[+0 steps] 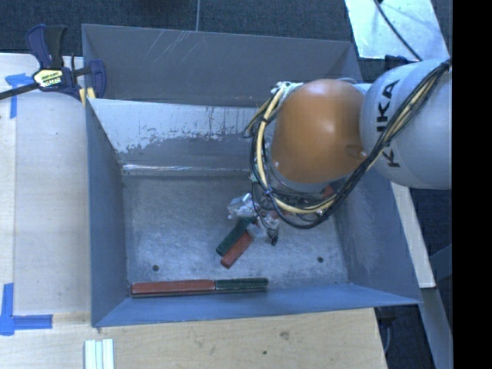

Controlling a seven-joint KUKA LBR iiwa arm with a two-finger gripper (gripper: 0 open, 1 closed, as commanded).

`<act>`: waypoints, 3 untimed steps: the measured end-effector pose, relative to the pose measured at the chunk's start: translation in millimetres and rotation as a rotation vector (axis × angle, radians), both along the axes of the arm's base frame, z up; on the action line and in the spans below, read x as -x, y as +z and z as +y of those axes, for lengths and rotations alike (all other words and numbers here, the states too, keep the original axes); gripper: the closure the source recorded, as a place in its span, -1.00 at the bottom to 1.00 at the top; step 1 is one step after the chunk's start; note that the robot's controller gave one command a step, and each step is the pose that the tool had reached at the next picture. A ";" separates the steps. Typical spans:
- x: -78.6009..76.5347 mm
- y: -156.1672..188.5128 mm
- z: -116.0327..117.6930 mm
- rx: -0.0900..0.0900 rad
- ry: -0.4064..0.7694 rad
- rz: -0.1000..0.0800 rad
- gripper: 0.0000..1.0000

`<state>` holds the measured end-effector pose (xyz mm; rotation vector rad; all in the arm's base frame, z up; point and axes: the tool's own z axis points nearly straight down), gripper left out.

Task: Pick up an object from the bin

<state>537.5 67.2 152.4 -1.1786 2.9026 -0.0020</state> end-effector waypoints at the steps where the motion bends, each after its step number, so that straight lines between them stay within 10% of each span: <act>1: -22.7 -22.4 42.7 0.000 0.210 0.005 1.00; 3: -50.6 78.4 58.8 0.001 0.248 -0.005 1.00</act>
Offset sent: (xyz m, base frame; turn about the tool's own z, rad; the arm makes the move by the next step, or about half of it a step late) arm 0.0222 0.0411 -0.0217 -0.2090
